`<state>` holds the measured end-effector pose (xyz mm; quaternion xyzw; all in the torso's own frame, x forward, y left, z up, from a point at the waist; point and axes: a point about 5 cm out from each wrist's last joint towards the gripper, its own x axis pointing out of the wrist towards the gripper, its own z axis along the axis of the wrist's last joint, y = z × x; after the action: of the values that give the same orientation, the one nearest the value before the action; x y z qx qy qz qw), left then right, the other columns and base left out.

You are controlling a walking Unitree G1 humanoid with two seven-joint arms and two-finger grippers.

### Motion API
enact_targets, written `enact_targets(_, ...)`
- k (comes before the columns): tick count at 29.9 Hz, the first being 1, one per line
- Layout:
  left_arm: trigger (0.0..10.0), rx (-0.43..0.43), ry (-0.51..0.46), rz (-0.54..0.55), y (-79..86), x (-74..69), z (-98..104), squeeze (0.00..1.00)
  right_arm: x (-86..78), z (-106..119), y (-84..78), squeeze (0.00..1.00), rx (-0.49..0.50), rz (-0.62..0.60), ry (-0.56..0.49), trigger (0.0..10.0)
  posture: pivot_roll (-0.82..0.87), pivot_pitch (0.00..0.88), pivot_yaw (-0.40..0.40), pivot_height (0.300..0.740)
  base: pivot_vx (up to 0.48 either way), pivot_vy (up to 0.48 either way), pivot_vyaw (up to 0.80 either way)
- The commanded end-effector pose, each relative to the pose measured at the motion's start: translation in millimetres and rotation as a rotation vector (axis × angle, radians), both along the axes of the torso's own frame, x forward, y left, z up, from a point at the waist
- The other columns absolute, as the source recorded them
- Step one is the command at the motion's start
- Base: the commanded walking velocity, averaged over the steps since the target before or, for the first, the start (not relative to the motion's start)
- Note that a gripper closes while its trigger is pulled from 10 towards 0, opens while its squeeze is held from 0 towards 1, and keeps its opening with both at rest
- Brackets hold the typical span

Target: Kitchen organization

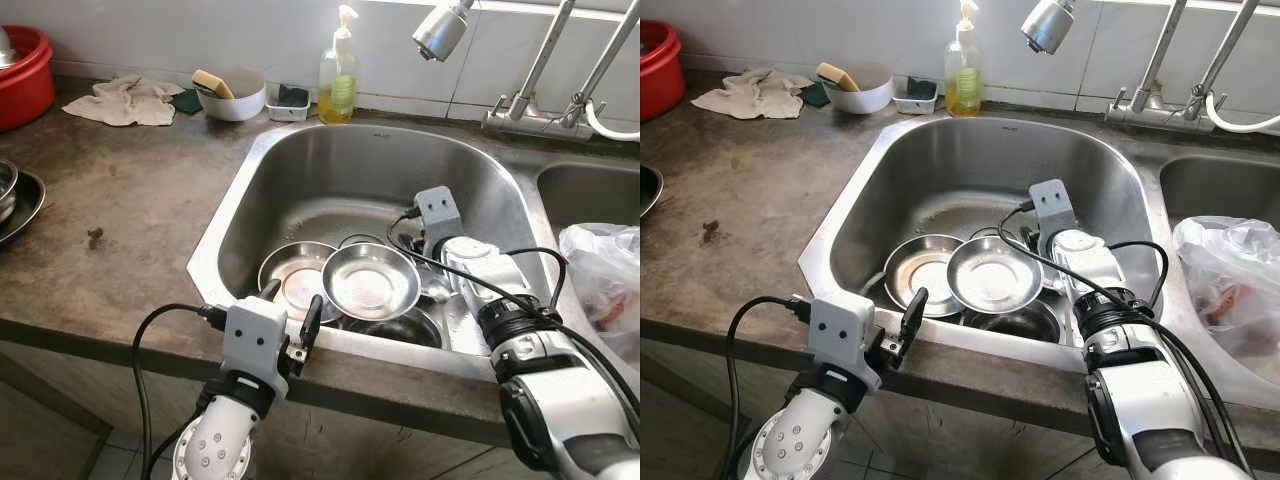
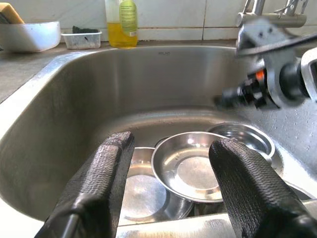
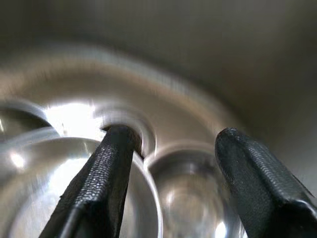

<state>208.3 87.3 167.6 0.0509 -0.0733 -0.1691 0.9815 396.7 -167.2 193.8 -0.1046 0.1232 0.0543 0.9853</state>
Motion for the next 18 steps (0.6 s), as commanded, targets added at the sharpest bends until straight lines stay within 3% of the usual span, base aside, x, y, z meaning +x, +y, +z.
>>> enact_targets(1, 10.0, 0.024, 0.070, 0.016, 0.4, 2.1, -14.7, 0.00, -2.0, 13.7, -1.3, 0.00, 0.050, -0.011, -0.086, 10.0, 0.18, 0.158, -0.058, 0.740, 0.000, 0.000, 0.00)
enact_targets(8, 10.0, 0.024, 0.059, 0.015, 0.5, 6.6, -15.4, 0.00, -29.6, 41.4, -3.6, 0.00, 0.100, 0.014, -0.321, 10.0, 0.16, 0.134, -0.052, 0.740, 0.000, 0.000, 0.00)
enact_targets(10, 10.0, 0.024, 0.056, 0.014, 0.7, 7.8, -15.5, 0.00, -34.0, 44.1, -2.0, 0.00, 0.105, 0.030, -0.340, 10.0, 0.16, 0.128, -0.050, 0.740, 0.000, 0.000, 0.00)
enact_targets(14, 10.0, 0.028, 0.042, 0.019, 2.4, 11.3, -16.3, 0.00, -62.8, 55.6, 6.2, 0.00, 0.118, 0.061, -0.444, 10.0, 0.15, 0.101, -0.042, 0.740, 0.000, 0.000, 0.00)
enact_targets(18, 10.0, 0.033, 0.030, 0.021, 3.9, 13.8, -15.3, 0.00, -81.1, 57.2, 10.0, 0.00, 0.135, 0.073, -0.494, 10.0, 0.15, 0.092, -0.040, 0.740, 0.000, 0.000, 0.00)
